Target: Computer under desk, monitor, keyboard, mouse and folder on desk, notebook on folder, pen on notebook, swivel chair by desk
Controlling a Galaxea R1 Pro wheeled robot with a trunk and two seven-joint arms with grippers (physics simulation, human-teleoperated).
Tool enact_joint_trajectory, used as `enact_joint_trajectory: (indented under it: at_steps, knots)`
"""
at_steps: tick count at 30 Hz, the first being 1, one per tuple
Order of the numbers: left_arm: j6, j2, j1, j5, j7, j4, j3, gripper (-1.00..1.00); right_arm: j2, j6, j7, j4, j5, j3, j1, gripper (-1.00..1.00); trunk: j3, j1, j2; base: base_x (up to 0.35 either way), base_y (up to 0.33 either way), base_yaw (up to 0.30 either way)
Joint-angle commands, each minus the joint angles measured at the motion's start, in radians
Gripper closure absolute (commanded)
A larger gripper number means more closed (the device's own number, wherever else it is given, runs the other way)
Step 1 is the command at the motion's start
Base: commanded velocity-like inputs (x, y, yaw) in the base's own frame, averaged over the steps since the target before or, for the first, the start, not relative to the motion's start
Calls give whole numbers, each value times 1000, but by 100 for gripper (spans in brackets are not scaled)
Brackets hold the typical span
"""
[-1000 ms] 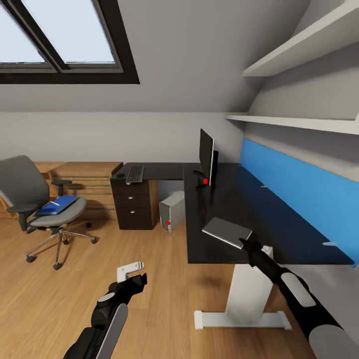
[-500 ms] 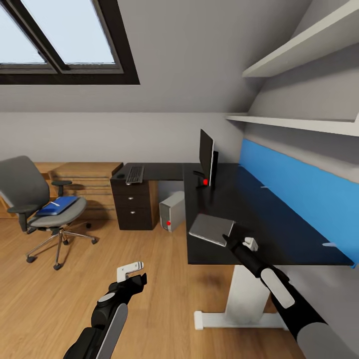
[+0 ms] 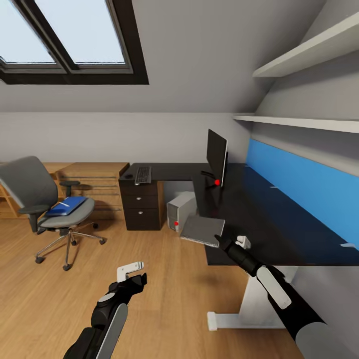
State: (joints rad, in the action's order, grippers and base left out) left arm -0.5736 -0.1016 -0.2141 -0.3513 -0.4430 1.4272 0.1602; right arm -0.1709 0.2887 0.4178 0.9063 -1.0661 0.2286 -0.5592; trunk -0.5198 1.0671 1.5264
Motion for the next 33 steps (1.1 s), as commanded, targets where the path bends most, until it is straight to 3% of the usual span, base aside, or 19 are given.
enact_joint_trajectory:
  at_steps: [1, 5, 6, 8, 11, 12, 15, 16, 19, 23, 33]
  knots:
    - [-2, 0, -1, -11, -10, 1, 2, -100, 1, 10, -40, 11, -13, 4, -1, 100, -1, 0, 1, 79, 335, 0]
    - [-3, -1, -1, -11, -10, 0, 2, -100, 13, -11, -184, 82, -14, 6, -1, 100, -1, 0, 1, 91, 336, 0]
    - [-3, -1, -1, -11, -10, 0, 2, -100, 26, -35, -252, 119, -14, 5, 0, 100, -1, 0, 1, 100, 336, 0]
    - [-3, -1, -1, -11, -10, 0, 2, -100, 71, -146, -418, 190, -14, 7, 11, 100, -1, 0, 1, 103, 336, 0]
    - [-3, 0, -1, -11, -12, -1, 2, -100, 110, -264, -513, 233, -13, 11, 33, 100, -1, 0, 1, 105, 336, 0]
    - [-3, 0, -1, -11, -13, -1, 1, -100, 130, -336, -537, 243, -14, 14, 48, 100, -1, 0, 1, 109, 335, 0]
    - [-3, 0, -1, -11, -13, -2, 1, -100, 158, -435, -561, 252, -19, 20, 69, 100, -1, 0, 1, 125, 330, 0]
    - [-3, 0, -1, -11, -11, -3, 1, -100, 185, -477, -570, 255, -22, 25, 78, 100, -1, 0, 1, 168, 313, 0]
    - [-4, 0, -1, -11, -9, -6, 2, -100, 217, -494, -575, 256, -24, 25, 82, 100, -1, 0, 1, 207, 287, 0]
    - [-5, 0, -1, -10, -8, -43, 3, -100, 230, -500, -580, 253, -28, 25, 84, 100, -1, 0, 1, 246, 252, 0]
    - [-5, 0, -1, -9, -8, -73, 3, -100, 238, -508, -579, 253, -87, 26, 85, 100, -1, 0, 1, 265, 235, 0]
